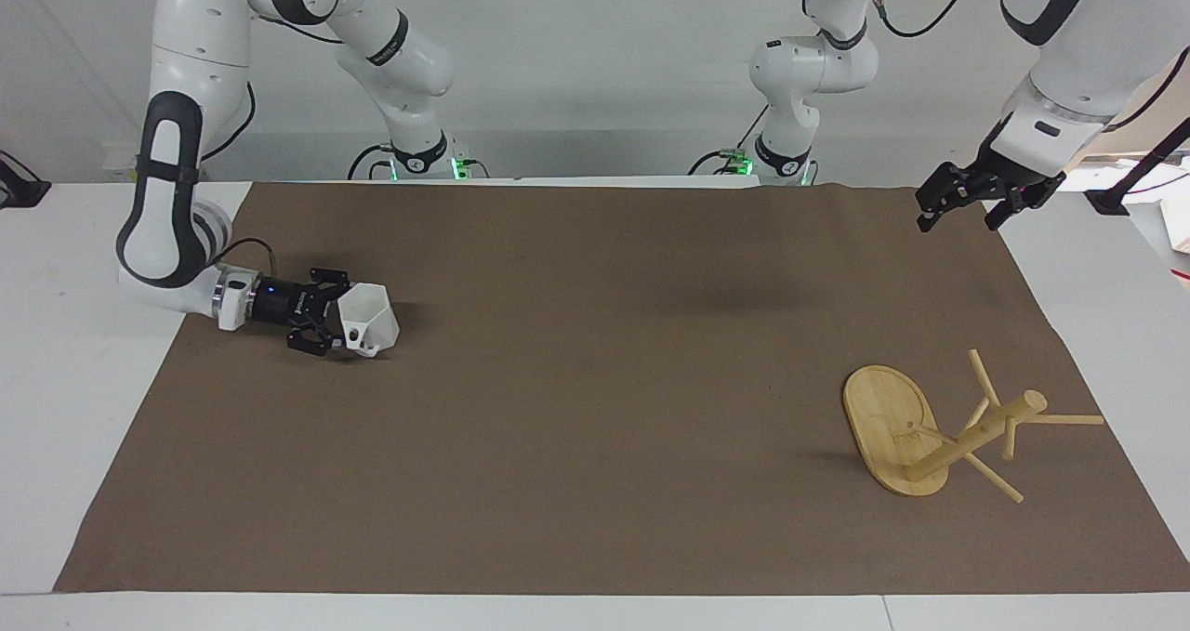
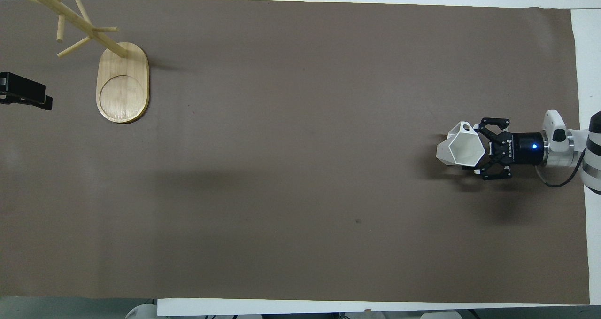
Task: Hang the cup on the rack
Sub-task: 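Reach the right gripper to the white mug and grasp it, then lift the mug with the right gripper while the left gripper approaches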
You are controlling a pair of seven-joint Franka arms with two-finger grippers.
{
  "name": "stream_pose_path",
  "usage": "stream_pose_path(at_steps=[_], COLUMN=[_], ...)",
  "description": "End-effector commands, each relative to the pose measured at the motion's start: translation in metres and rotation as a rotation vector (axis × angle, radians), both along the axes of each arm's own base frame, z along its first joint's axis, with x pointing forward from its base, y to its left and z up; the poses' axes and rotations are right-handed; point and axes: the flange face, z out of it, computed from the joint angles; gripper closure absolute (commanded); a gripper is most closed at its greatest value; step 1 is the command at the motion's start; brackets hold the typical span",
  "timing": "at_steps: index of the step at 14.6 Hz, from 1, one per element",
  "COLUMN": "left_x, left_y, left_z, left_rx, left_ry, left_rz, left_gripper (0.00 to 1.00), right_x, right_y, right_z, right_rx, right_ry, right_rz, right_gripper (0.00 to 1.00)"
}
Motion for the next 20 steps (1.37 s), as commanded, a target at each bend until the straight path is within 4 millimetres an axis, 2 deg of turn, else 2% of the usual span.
stream_pose_path(at_steps=[1, 4, 6, 7, 9, 10, 11, 12, 14, 15, 16, 17, 18, 20], left_x=[-0.006, -0.007, -0.007, -0.007, -0.008, -0.009, -0.009, -0.008, -0.006, -0.006, -0.009, -0.014, -0.021, -0.032], left_y=[0.003, 0.003, 0.003, 0.002, 0.004, 0.004, 0.003, 0.000, -0.010, -0.022, -0.041, -0.070, -0.102, -0.172], left_z=[0.001, 0.001, 0.001, 0.001, 0.000, -0.001, 0.001, 0.001, 0.003, 0.003, 0.002, -0.001, -0.001, -0.005], left_rx=[0.010, 0.010, 0.010, 0.011, 0.011, 0.012, 0.012, 0.012, 0.013, 0.011, 0.001, -0.002, -0.014, -0.056], left_ry=[0.003, 0.008, 0.008, 0.009, 0.012, 0.023, 0.023, 0.014, -0.009, -0.017, -0.021, -0.031, -0.059, -0.124], left_rz=[0.013, 0.013, 0.015, 0.012, 0.012, 0.019, 0.027, 0.028, 0.073, 0.116, 0.145, 0.146, 0.154, 0.215], left_gripper=[0.00, 0.00, 0.00, 0.00, 0.00, 0.00, 0.00, 0.00, 0.00, 0.00, 0.00, 0.00, 0.00, 0.00], right_x=[-0.009, -0.019, -0.018, -0.013, -0.003, 0.005, 0.017, 0.028, 0.042, 0.047, 0.052, 0.056, 0.059, 0.053], right_y=[0.024, 0.031, 0.037, 0.046, 0.056, 0.070, 0.094, 0.126, 0.191, 0.220, 0.256, 0.285, 0.303, 0.346], right_z=[-0.004, -0.010, -0.009, -0.007, 0.000, 0.005, 0.015, 0.027, 0.038, 0.042, 0.058, 0.073, 0.091, 0.125], right_rx=[0.013, 0.033, 0.033, 0.031, 0.034, 0.037, 0.034, 0.048, 0.107, 0.136, 0.142, 0.098, 0.051, -0.022], right_ry=[-0.039, -0.069, -0.079, -0.080, -0.078, -0.056, -0.017, 0.001, 0.047, 0.071, 0.072, 0.068, 0.060, 0.063], right_rz=[0.007, 0.007, 0.022, 0.041, 0.063, 0.081, 0.106, 0.114, 0.074, 0.051, 0.052, 0.053, 0.031, -0.010], right_gripper=[0.00, 0.00, 0.02, 0.21, 0.72, 0.78, 0.78, 0.78, 0.78, 0.78, 0.78, 0.79, 0.81, 0.81])
